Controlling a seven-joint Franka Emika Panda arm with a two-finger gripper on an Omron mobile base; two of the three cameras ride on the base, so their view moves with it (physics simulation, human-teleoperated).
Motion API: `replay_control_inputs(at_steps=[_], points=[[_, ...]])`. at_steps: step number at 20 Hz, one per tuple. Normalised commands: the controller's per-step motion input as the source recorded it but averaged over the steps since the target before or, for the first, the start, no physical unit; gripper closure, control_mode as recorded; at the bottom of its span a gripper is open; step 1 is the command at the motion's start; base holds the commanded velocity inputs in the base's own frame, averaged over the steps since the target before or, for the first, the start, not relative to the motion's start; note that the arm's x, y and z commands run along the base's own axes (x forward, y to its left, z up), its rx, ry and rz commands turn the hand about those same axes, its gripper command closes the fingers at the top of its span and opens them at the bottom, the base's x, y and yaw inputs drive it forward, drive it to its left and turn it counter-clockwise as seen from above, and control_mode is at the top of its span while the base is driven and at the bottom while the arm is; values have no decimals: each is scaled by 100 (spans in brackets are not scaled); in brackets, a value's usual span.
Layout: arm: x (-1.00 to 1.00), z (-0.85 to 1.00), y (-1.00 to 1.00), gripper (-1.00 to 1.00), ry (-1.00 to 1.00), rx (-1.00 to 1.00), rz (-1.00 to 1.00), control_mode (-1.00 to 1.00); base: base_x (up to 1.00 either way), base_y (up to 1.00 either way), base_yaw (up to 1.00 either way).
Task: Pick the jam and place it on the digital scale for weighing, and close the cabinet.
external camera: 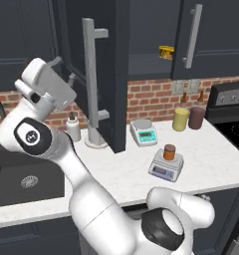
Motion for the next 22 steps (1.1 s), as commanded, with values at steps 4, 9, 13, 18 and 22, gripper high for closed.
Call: replay_control_inputs(at_steps=[4, 9, 13, 18, 22], points=[[48, 0, -84, -100, 68, 8, 29, -100, 0, 0, 0], [50, 0, -91, -100, 47, 13, 30, -100, 0, 0, 0], [23, 0, -100, -100, 20, 17, 33, -100, 0, 0, 0], [37, 0, -95, -100, 16, 18, 36, -100, 0, 0, 0], [62, 0, -80, -100, 7, 17, 33, -100, 0, 0, 0]])
